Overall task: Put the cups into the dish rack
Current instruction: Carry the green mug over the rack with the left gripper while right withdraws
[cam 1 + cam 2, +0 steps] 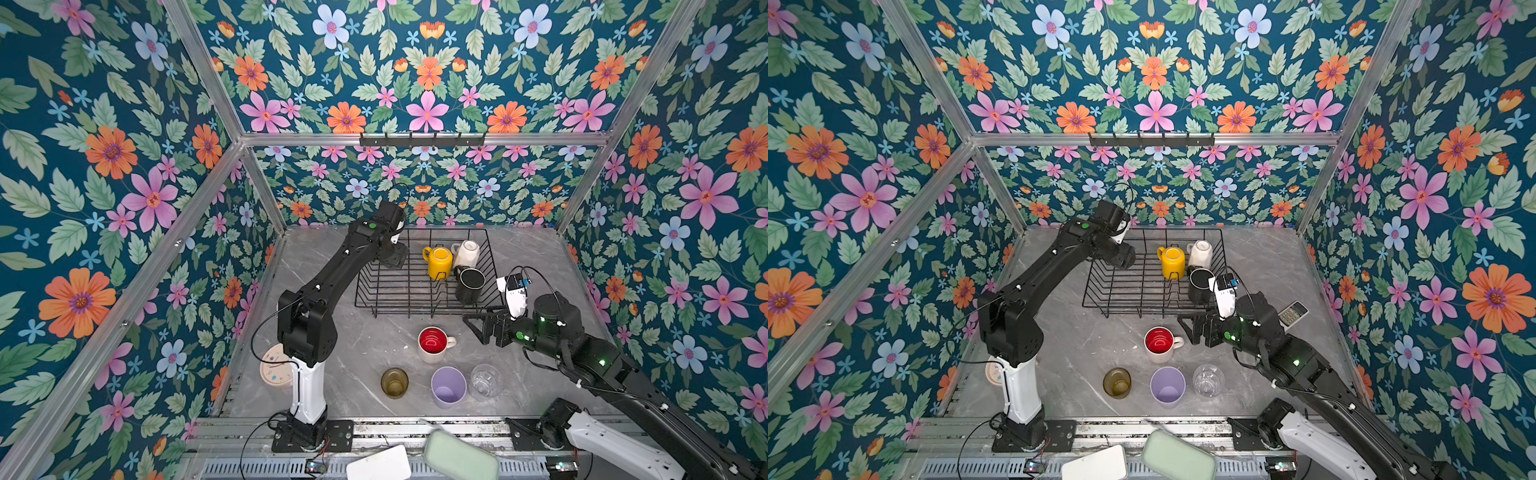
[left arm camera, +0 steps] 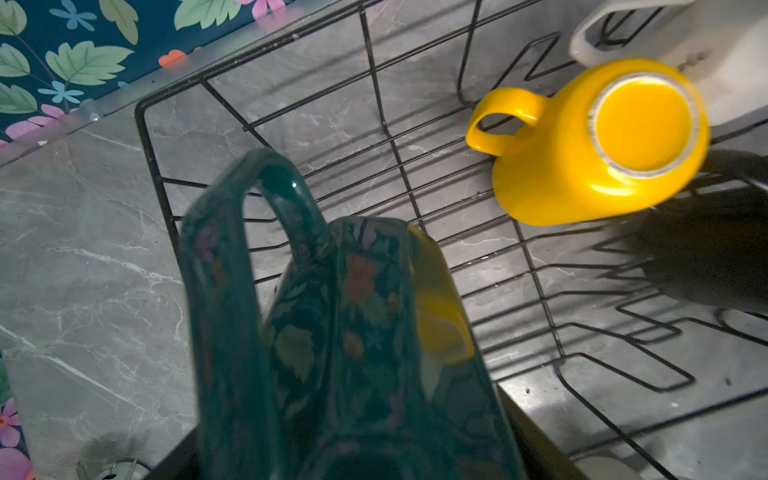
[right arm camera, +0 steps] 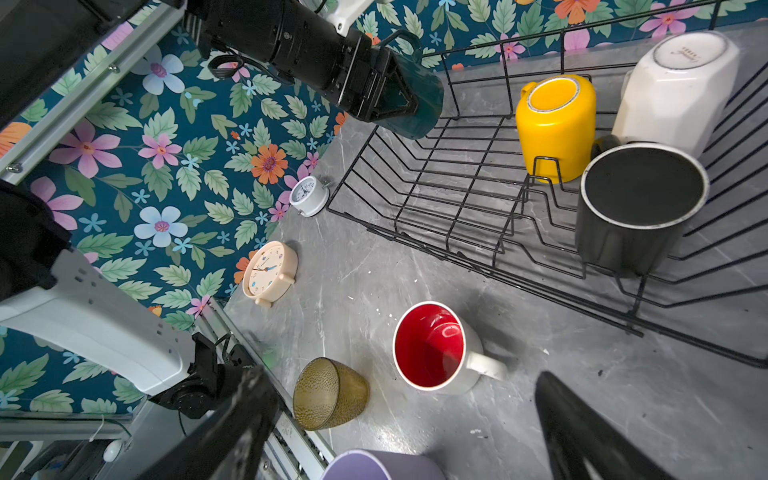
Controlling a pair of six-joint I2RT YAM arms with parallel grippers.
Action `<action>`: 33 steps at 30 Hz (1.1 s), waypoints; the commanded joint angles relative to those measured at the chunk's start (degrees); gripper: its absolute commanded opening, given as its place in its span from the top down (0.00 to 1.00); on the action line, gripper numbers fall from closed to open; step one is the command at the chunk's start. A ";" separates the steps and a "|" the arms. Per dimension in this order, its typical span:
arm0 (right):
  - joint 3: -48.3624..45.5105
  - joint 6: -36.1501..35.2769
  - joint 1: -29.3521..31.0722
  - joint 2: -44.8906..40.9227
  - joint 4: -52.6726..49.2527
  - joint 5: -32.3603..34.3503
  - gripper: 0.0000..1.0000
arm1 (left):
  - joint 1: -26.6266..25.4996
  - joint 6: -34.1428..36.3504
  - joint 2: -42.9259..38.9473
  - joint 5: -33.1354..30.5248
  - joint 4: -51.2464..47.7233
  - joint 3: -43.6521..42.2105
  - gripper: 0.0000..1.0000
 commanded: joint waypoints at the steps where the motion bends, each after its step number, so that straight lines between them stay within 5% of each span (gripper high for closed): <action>1: -0.45 -0.41 0.05 -0.54 -0.32 0.55 0.03 | 0.14 1.25 2.09 -3.63 0.32 2.58 1.00; 33: -1.78 0.56 0.08 1.55 1.86 -0.32 0.03 | 3.68 1.97 18.74 -6.09 1.74 11.68 0.99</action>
